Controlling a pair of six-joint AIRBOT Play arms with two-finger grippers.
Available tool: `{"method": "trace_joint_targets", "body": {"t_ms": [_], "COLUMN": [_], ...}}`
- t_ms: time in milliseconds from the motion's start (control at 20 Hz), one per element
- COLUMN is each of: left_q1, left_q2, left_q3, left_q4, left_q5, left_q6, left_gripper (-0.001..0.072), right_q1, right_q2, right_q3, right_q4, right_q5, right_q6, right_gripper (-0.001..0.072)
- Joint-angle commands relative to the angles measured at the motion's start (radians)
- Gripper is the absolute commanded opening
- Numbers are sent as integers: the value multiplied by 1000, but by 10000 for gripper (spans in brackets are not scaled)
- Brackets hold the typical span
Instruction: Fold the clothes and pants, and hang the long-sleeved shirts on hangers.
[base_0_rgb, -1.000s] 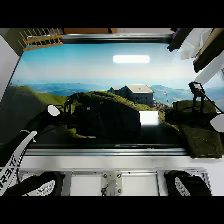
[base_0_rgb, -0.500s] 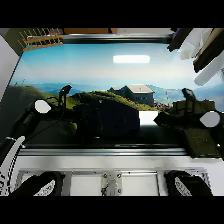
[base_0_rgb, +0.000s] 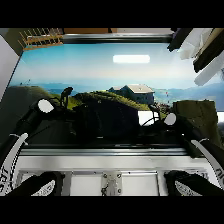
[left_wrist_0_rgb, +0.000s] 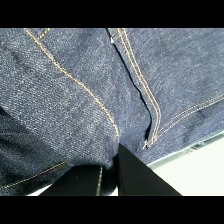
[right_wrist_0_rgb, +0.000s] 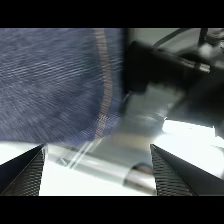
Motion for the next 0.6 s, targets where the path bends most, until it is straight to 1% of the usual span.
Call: {"method": "trace_joint_targets", "body": {"t_ms": [0,50,100,150,200,250,350,400,450,550], "left_q1": [-1,-1,-1,0,0,3,30,47,62,80], "left_q2": [-9,-9,-9,-9,-8,-3,54,96,147,269], "left_q3": [1,1,2,2,2,10,68,114,169,298], "left_q4": [1,1,0,1,-5,-3,-3,-5,-5,-5], "left_q5": [-1,-1,-2,-7,-15,-32,-71,-84,-95,-119], "left_q6": [0,0,0,0,-2,-18,-32,-42,-54,-88], "left_gripper": [23,23,23,23,23,23,23,23,22,22], "right_q1": [88,93,93,92,89,82,53,28,0,-49], "right_q2": [-66,-71,-72,-71,-70,-63,-20,18,60,148], "right_q3": [-3,-3,-3,0,8,27,106,175,262,450], "right_q4": [32,32,31,23,13,-8,-99,-163,-225,-301], "right_q5": [-98,-116,-132,-147,-151,-148,-109,-66,-14,82], "right_q6": [-18,-17,-18,-18,-18,-16,12,17,17,16], "right_gripper": [713,711,605,308,108,15,14,13,13,13]}}
